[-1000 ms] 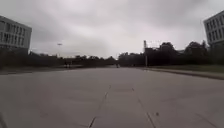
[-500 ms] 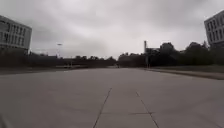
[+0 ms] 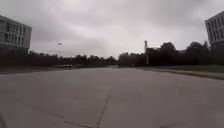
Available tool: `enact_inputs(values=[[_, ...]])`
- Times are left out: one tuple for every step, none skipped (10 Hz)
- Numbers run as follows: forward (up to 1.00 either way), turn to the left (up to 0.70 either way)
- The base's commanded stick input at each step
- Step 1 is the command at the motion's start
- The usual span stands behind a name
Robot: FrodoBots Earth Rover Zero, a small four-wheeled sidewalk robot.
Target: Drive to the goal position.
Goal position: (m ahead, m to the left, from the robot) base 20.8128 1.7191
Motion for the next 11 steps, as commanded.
enact_inputs(values=[[0.7, 0.0], [0.7, 0.0], [0.7, 0.0], [0.7, 0.0], [0.7, 0.0], [0.7, 0.0], [0.7, 0.0], [0.7, 0.0], [0.7, 0.0], [0.7, 0.0], [0.7, 0.0]])
